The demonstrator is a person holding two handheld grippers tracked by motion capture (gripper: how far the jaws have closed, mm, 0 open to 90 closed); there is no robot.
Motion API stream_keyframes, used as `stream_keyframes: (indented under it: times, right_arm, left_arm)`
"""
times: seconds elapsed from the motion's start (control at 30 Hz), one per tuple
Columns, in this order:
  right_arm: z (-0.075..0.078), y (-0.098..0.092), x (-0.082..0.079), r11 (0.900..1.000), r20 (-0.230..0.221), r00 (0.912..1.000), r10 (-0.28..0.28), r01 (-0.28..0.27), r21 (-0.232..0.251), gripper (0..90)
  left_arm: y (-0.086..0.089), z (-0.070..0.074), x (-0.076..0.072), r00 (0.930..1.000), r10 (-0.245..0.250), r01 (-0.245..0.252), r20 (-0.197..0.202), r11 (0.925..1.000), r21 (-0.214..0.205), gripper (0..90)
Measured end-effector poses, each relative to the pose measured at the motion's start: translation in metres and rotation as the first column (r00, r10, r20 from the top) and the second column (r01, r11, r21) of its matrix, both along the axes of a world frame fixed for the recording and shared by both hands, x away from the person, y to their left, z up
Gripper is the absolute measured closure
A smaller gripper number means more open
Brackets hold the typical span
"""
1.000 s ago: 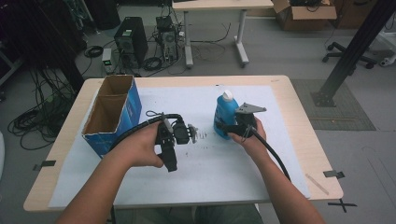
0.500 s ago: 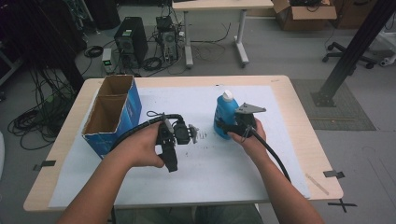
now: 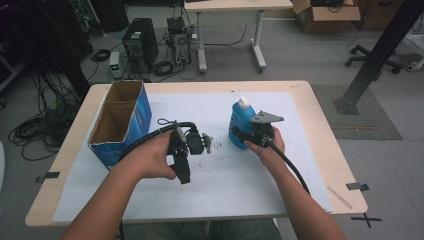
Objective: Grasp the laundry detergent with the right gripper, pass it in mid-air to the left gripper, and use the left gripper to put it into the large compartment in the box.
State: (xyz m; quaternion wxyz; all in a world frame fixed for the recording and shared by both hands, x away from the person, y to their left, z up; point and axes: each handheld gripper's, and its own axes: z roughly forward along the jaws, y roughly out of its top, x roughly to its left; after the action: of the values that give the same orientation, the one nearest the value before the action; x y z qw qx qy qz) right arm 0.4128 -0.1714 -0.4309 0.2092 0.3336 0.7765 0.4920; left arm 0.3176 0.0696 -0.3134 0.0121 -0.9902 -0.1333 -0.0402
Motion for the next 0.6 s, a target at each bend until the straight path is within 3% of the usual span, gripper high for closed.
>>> stream_keyframes:
  times: [0.2,0.37,0.6]
  right_arm:
    - [0.004,-0.001,0.001,0.9996,-0.003,0.9996,0.028,-0.028,-0.004,46.0]
    - [0.018,-0.001,-0.002,0.9974,0.017,0.9972,0.072,-0.072,0.002,46.1]
    - [0.040,-0.003,-0.010,0.9851,0.020,0.9850,0.171,-0.171,-0.014,46.1]
  left_arm:
    - [-0.001,0.001,0.001,1.0000,-0.002,0.002,0.003,1.0000,-0.005,0.2]
    - [0.001,0.004,0.002,1.0000,0.002,-0.002,0.007,1.0000,-0.006,0.2]
    - [0.001,0.010,0.003,0.9998,0.001,-0.001,0.018,0.9999,-0.014,0.2]
